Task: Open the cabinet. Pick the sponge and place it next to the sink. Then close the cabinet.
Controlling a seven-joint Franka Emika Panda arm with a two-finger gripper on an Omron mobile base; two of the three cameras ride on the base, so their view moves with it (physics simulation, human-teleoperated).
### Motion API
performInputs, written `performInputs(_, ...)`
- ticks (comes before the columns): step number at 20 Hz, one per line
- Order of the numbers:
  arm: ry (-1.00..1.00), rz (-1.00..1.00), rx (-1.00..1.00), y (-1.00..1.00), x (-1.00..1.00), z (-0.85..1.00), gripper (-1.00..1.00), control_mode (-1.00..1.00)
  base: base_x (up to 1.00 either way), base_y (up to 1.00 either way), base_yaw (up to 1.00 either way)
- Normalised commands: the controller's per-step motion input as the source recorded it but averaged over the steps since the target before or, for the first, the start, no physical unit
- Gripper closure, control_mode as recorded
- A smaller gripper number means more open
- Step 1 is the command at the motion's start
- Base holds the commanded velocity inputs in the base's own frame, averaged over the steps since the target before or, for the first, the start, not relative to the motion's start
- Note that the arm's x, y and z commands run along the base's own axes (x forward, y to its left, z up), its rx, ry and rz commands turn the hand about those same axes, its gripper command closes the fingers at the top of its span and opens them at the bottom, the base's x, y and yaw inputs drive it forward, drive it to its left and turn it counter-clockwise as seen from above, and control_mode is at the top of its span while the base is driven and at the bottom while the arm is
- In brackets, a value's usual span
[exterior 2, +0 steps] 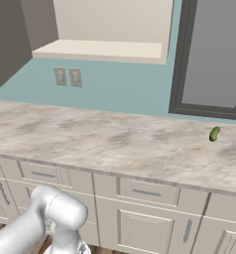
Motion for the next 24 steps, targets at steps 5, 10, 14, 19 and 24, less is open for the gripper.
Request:
performInputs(5, 0.0, 0.06, 0.0, -1.0, 0.0, 0.0, -1.0, -1.0, 0.0, 0.0, 0.0)
performInputs(10, 0.0, 0.16, 0.0, -0.63, 0.14, 0.0, -1.0, -1.0, 0.0, 0.0, 0.0)
performInputs(14, 0.0, 0.21, 0.0, -0.65, 0.51, 0.0, -1.0, -1.0, 0.0, 0.0, 0.0)
performInputs(19, 0.0, 0.2, 0.0, -0.66, 0.58, 0.0, -1.0, -1.0, 0.0, 0.0, 0.0)
performInputs(24, 0.0, 0.12, 0.0, -0.53, 0.4, 0.0, -1.0, -1.0, 0.0, 0.0, 0.0)
